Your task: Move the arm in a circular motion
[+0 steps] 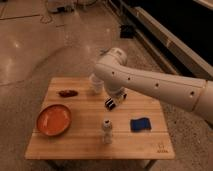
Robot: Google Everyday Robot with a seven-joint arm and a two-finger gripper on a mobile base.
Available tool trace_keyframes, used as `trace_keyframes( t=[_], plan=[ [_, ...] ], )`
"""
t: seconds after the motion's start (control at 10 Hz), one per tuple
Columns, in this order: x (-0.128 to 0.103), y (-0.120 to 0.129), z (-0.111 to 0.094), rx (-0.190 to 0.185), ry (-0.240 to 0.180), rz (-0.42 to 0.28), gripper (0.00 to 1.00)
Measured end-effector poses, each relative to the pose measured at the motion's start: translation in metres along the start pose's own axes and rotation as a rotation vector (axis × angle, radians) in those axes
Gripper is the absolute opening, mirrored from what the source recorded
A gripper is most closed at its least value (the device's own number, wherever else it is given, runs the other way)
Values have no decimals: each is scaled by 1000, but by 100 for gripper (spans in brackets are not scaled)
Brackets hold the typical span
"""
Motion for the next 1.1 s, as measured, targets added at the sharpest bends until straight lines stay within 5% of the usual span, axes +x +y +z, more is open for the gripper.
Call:
trace_keyframes(
  t=[0.3, 0.6, 0.9, 1.1],
  plan=[
    [23, -17, 1, -3, -4, 3, 41],
    [20, -23, 17, -6, 6, 4, 41],
    [41, -20, 13, -6, 3, -10, 41],
    [35, -41, 23, 1, 5, 12, 41]
  ],
)
